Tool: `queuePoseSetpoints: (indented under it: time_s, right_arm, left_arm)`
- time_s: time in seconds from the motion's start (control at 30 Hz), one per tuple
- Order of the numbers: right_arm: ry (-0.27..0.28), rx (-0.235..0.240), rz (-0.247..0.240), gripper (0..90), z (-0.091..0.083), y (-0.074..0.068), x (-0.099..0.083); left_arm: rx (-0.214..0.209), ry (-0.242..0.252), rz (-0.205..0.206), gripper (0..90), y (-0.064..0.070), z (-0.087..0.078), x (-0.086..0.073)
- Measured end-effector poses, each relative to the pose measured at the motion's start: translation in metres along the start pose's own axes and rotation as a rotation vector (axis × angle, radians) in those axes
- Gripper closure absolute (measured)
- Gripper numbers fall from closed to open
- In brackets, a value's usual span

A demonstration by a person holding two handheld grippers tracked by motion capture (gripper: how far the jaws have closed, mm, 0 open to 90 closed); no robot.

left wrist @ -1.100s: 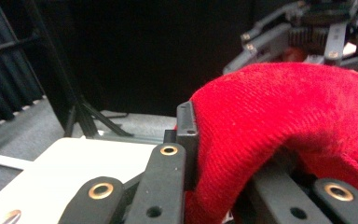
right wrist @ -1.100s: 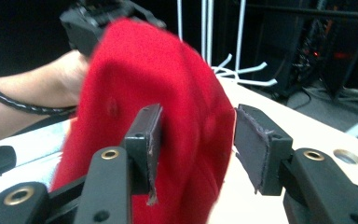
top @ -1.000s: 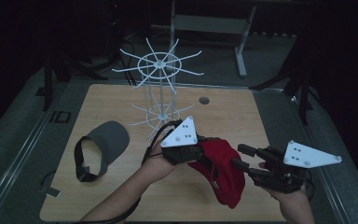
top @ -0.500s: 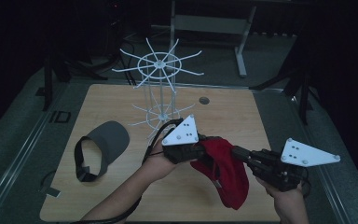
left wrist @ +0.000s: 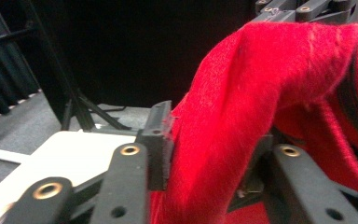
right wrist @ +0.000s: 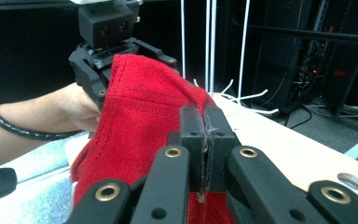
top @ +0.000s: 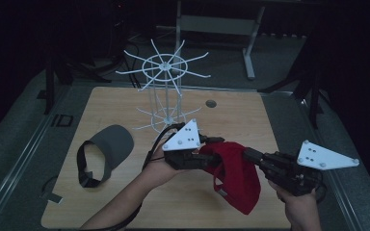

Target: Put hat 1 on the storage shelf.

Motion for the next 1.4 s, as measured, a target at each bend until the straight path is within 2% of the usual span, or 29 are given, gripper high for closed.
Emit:
queuePoseSetpoints:
  time_s: [0.1, 0.3, 0.53, 0.67, 0.87, 1.1, 1.4]
  right_arm:
    - [0.003, -0.013, 0.0, 88.3, -0.001, 0.001, 0.001]
    - [0.017, -0.026, 0.009, 88.3, -0.004, 0.003, 0.003]
    - [0.031, -0.038, 0.013, 88.3, -0.008, 0.004, 0.006]
    - [0.047, -0.049, 0.018, 88.3, -0.012, 0.007, 0.009]
    - [0.068, -0.078, 0.027, 88.3, -0.02, 0.012, 0.013]
    - [0.092, -0.122, 0.039, 88.3, -0.024, 0.023, 0.021]
    - [0.113, -0.164, 0.025, 88.2, -0.023, 0.032, 0.041]
  left_arm:
    - [0.001, 0.016, -0.01, 60.0, 0.0, -0.005, -0.001]
    - [0.04, -0.002, -0.004, 52.9, 0.002, -0.017, -0.004]
    - [0.081, -0.007, -0.004, 52.3, 0.004, -0.029, -0.01]
    - [0.118, 0.004, -0.032, 52.4, 0.001, -0.042, -0.017]
    - [0.133, 0.032, -0.035, 52.4, 0.003, -0.055, -0.026]
    - [0.132, -0.005, -0.047, 52.4, 0.013, -0.063, -0.046]
    - [0.132, 0.002, -0.088, 52.3, 0.026, -0.079, -0.079]
Point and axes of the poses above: each handheld gripper's, and its own axes: z roughly forward along the jaws, x roughly out of its top, y roughly to its right, the point moved 3 cm from there along z, roughly forward along the jaws, and after that the axes turned 8 degrees about z, right-handed, at the moved point
